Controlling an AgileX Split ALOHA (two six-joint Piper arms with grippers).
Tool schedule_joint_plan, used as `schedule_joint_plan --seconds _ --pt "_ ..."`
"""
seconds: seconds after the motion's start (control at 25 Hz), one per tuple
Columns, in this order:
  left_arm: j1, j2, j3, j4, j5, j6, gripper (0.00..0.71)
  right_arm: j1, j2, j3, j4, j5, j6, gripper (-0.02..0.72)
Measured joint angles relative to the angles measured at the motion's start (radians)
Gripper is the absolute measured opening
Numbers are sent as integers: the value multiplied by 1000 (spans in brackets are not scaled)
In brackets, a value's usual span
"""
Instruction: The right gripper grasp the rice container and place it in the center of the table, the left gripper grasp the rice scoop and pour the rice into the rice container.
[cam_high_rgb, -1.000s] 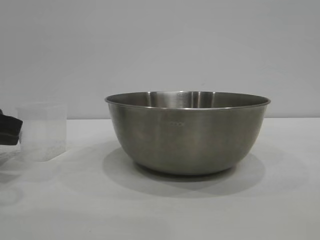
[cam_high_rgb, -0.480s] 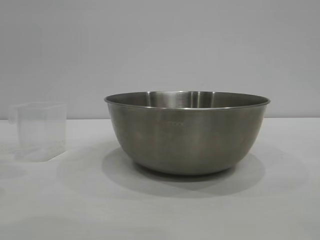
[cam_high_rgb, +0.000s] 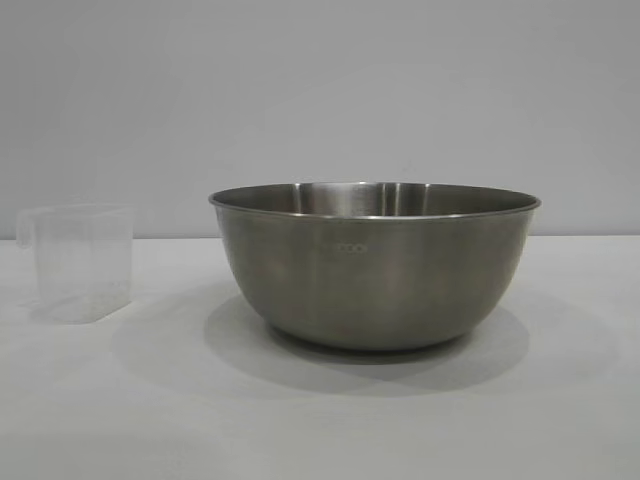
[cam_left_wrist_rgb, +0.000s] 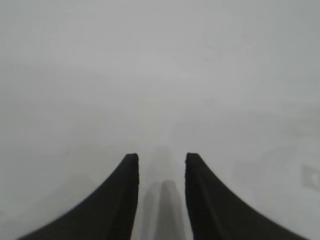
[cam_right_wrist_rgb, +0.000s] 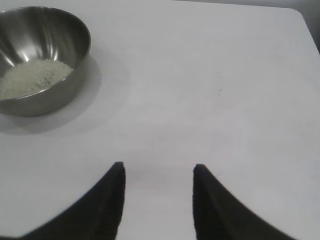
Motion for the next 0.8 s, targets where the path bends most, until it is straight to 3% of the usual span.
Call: schedule_joint_plan --seconds 0.24,0.36,0.6,0.8 --pt "2 -151 -33 43 30 20 217 0 0 0 0 0 0 321" --pt "2 -268 -99 74 218 21 217 0 0 0 0 0 0 321" --pt "2 -527 -246 137 704 -11 217 0 0 0 0 0 0 321" --pt "2 -722 -280 176 915 -20 217 0 0 0 0 0 0 321"
